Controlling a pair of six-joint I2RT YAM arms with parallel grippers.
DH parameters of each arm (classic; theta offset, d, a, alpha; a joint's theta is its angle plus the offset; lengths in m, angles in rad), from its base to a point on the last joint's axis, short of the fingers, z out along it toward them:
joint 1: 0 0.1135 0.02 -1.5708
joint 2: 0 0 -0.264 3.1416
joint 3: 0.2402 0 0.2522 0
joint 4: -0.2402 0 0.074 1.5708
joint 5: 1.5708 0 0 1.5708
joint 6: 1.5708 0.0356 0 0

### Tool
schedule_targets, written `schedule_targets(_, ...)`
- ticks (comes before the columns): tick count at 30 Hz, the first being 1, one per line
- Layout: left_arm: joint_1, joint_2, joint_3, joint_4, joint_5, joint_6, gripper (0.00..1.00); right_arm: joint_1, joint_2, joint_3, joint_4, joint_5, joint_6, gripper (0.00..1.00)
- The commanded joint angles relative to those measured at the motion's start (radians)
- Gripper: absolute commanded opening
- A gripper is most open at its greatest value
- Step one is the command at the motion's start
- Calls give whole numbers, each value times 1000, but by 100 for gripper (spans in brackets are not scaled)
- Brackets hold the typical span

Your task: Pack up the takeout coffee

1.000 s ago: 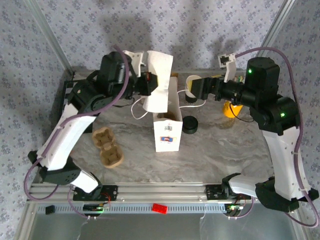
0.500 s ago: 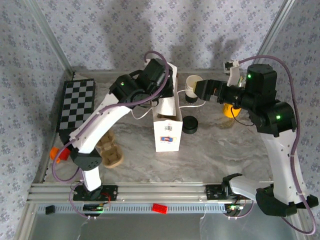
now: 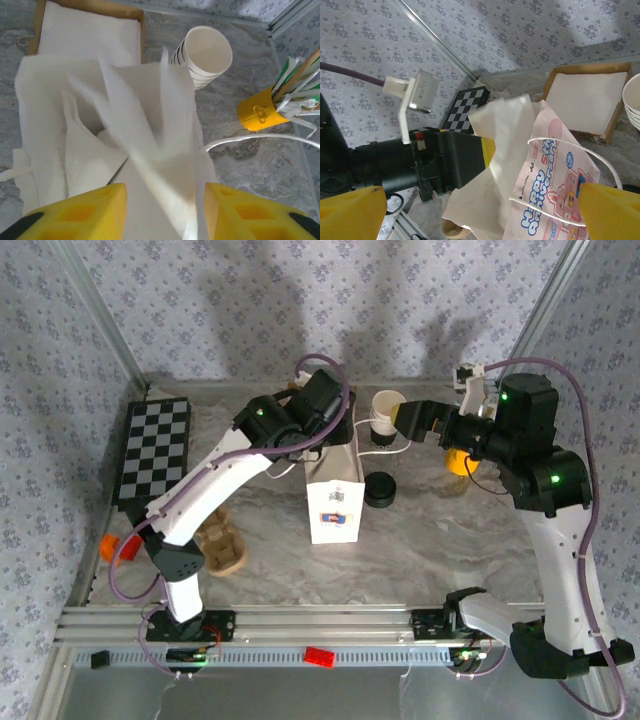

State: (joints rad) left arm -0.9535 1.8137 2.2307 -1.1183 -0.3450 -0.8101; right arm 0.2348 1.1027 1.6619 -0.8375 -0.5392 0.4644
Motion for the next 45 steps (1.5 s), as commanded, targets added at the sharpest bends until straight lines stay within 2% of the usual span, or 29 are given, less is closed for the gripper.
schedule_targets(1, 12, 31, 73, -13, -20, 32, 39, -12, -18, -8, 44, -35, 20, 100)
schedule_targets(5, 25, 67, 85, -9, 18, 40, 38, -21, -15, -15, 49, -41, 23, 100)
schedule_targets(10, 40, 91, 51, -38, 15, 22, 27, -27, -15, -30, 60, -52, 28, 100)
schedule_targets(16, 70, 100, -55, 17, 91, -8, 20, -33, -14, -47, 76, -61, 35, 100)
schedule_targets(24, 82, 147, -33, 8, 125, 1, 21, -52, -16, -49, 82, -68, 36, 100)
schedule_targets(28, 79, 173, 28, -33, 119, 8, 22, -57, -14, -50, 88, -82, 42, 99)
schedule_targets(34, 72, 147, 134, -64, 98, 32, 27, -79, -14, -38, 68, -76, 21, 100)
schedule_targets(40, 74, 37, 177, -83, 42, 77, 34, -132, -24, -33, -39, 81, -35, 100)
schedule_targets(45, 102, -124, 104, -113, -90, 157, 46, -201, -58, -98, -154, 352, -87, 100)
